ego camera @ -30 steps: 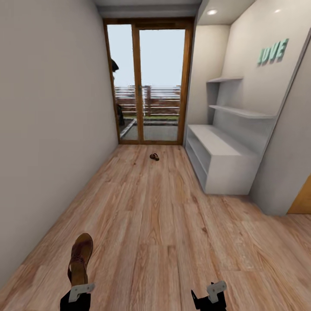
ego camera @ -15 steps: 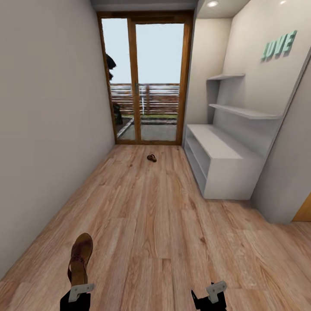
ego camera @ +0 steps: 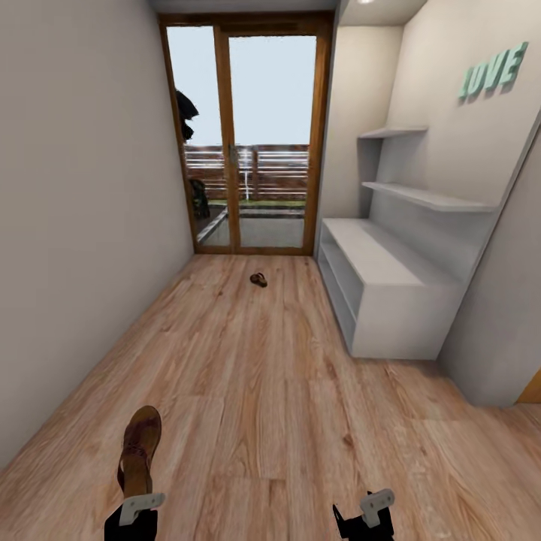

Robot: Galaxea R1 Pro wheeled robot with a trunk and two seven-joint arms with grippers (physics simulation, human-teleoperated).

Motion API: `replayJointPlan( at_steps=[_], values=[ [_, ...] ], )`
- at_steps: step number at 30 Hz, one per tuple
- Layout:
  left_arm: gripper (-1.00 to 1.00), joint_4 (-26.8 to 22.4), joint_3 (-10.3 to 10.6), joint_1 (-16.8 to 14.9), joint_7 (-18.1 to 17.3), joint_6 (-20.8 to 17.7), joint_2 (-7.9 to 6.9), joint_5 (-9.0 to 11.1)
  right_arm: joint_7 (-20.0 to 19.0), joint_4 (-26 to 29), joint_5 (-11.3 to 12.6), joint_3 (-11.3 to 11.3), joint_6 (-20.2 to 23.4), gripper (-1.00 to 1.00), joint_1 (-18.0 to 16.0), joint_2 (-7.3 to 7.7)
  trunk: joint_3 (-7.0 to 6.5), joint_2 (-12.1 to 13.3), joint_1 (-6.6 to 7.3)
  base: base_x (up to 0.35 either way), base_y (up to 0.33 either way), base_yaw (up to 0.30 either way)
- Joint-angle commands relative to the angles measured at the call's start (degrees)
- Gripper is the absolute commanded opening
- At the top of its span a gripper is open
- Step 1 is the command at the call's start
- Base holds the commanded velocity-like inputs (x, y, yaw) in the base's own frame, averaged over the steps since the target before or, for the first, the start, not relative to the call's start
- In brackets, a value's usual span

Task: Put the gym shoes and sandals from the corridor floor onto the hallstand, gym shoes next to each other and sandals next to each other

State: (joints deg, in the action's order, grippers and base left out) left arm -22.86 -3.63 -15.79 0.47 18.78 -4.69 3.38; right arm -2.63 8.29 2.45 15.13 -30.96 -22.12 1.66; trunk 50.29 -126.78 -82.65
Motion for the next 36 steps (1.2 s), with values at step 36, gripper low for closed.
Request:
replayJointPlan(
  at_steps=[36],
  values=[
    [-1.00,0.0,0.0,0.0,0.7,0.1,-0.04,0.1,-0.4,-0.1,0.3,0.0,-0.2,1.00,0.0,0.36,0.05,0.0,-0.02,0.287,-0.183,0.000]
  ],
)
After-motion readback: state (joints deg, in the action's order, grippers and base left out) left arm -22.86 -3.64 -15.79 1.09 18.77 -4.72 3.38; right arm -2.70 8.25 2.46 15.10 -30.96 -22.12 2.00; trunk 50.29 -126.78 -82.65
